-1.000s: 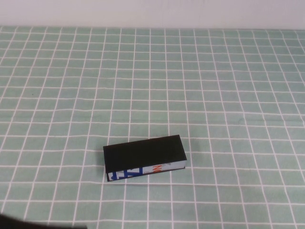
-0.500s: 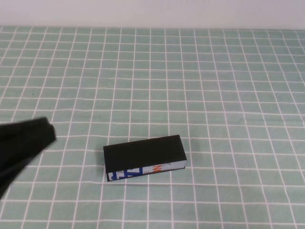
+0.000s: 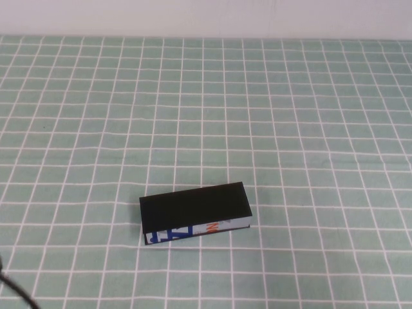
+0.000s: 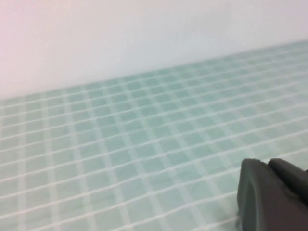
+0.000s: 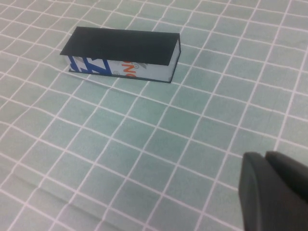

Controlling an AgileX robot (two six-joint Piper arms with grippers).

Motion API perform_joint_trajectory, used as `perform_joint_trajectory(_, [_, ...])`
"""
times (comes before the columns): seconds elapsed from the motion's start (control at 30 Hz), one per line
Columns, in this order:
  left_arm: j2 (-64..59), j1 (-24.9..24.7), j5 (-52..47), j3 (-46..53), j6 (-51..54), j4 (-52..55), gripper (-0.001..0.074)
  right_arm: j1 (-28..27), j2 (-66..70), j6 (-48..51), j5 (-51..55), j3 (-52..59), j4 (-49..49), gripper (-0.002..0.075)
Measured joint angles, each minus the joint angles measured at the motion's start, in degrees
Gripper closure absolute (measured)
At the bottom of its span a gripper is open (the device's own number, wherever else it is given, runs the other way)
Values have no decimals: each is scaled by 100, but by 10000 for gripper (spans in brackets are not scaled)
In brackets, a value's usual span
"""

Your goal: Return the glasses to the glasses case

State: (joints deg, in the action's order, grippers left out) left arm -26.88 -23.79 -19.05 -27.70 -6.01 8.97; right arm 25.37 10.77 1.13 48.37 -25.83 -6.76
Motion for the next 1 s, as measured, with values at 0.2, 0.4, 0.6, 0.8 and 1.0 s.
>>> perform_joint_trajectory(0.2, [719, 526, 0, 837, -263, 404, 737, 0, 0, 0, 0, 0, -218, 739])
perform_joint_trajectory(0.4, [1634, 1141, 0, 1688, -709, 558, 737, 0, 0, 0, 0, 0, -362, 739])
perform_joint_trajectory(0.6, [2544, 1667, 0, 2599, -1250, 476, 737, 0, 0, 0, 0, 0, -418, 739])
perform_joint_trajectory(0.8, [2739, 2032, -297, 2895, -1414, 451, 737, 0, 0, 0, 0, 0, -423, 739])
perform_joint_trajectory(1.0, [2739, 2179, -302, 2895, -1465, 451, 737, 0, 0, 0, 0, 0, -432, 739])
